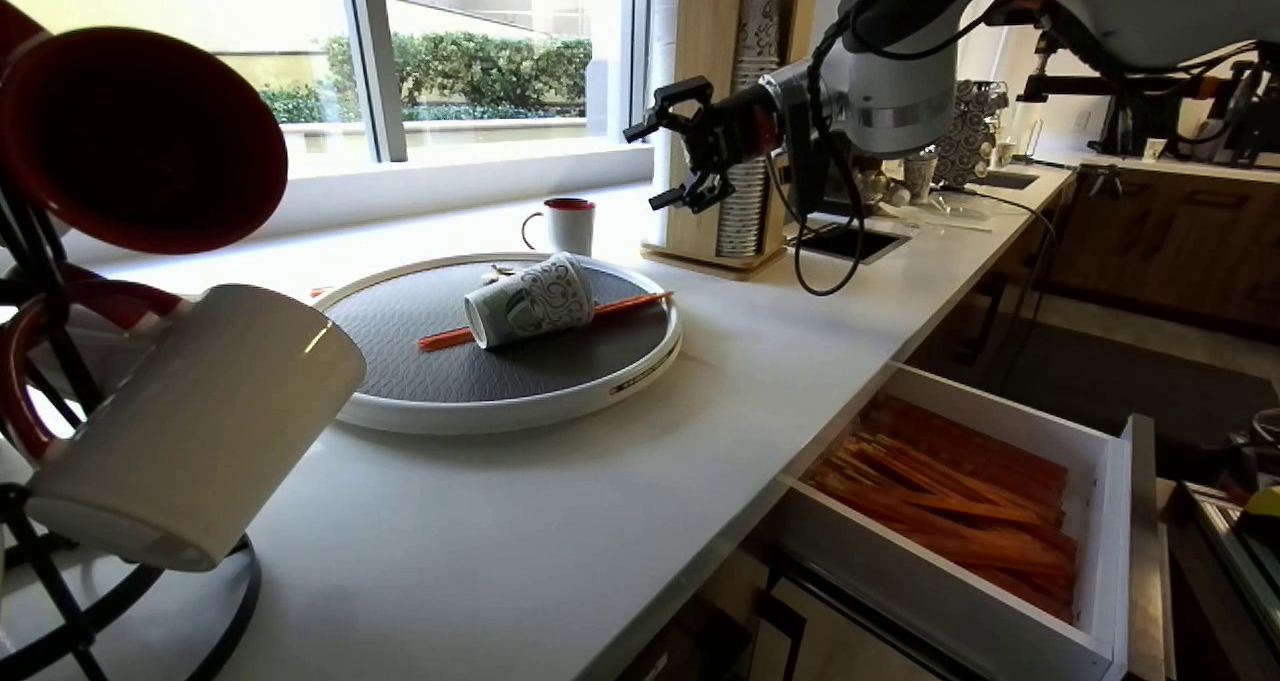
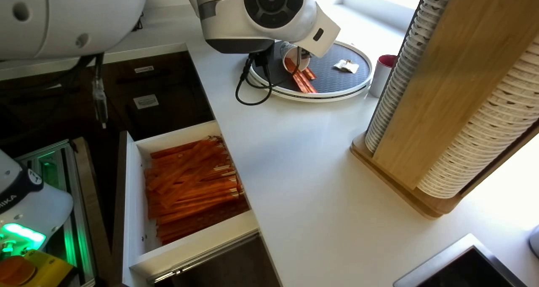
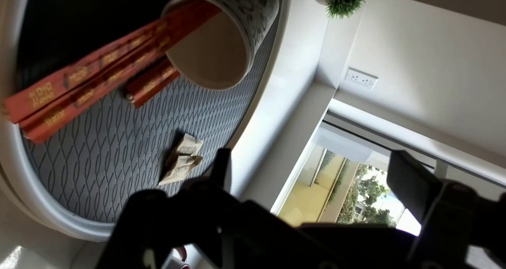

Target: Rotate the tray clockwise then place the coffee cup upright.

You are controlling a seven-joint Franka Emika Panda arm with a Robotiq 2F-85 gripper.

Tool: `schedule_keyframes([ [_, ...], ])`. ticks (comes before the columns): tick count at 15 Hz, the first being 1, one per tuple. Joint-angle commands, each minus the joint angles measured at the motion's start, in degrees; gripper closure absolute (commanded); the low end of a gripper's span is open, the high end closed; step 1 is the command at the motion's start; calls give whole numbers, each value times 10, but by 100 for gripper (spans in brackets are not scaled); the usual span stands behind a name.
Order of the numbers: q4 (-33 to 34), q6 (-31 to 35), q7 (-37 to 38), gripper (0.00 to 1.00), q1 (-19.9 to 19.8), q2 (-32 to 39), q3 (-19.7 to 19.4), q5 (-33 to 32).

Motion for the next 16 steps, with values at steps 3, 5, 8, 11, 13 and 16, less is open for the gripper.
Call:
schedule_keyframes([
  [3,2,-2,-1,0,0,-1,0,1],
  [5,2,-2,-1,0,0,-1,0,1],
  [8,2,-2,-1,0,0,-1,0,1],
  [11,29,-27,3,0,33,11,-20,5],
  [13,58,-63,2,0,64,16,-41,8],
  [16,111,-106,-4,0,115,24,-77,20],
])
